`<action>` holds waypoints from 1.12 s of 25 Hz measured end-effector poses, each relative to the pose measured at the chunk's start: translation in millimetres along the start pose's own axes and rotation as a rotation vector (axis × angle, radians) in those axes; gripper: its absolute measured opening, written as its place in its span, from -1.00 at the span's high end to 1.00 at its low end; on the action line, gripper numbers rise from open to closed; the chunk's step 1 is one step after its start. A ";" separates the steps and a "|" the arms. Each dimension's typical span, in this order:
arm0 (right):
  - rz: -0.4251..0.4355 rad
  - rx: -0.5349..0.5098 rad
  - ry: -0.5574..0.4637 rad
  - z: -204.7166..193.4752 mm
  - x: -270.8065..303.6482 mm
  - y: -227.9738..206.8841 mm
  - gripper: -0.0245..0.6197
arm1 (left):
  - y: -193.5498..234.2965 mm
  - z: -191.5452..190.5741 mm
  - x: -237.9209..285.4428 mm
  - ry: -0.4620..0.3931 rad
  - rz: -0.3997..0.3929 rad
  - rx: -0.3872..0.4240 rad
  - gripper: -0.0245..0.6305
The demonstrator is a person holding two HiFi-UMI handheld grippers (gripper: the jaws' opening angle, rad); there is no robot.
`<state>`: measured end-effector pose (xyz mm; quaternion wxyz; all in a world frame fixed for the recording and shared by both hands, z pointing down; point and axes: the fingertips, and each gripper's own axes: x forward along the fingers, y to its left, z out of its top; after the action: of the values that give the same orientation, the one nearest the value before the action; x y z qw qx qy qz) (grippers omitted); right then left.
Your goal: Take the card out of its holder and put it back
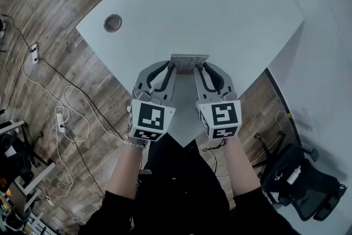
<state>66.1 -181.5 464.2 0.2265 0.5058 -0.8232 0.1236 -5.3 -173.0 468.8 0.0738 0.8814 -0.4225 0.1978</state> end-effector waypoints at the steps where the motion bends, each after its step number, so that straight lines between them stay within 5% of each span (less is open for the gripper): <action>1: 0.000 -0.001 0.000 -0.2 -0.5 0.1 0.62 | 0.0 0.1 -0.2 -0.001 -0.002 0.001 0.76; 28: 0.010 -0.019 -0.055 24.4 -20.6 5.5 0.65 | 1.6 38.1 -22.0 -0.054 0.019 0.035 0.78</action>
<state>63.1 -173.5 433.0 0.2080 0.5027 -0.8327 0.1031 -8.1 -169.6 425.0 0.0449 0.8836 -0.4291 0.1822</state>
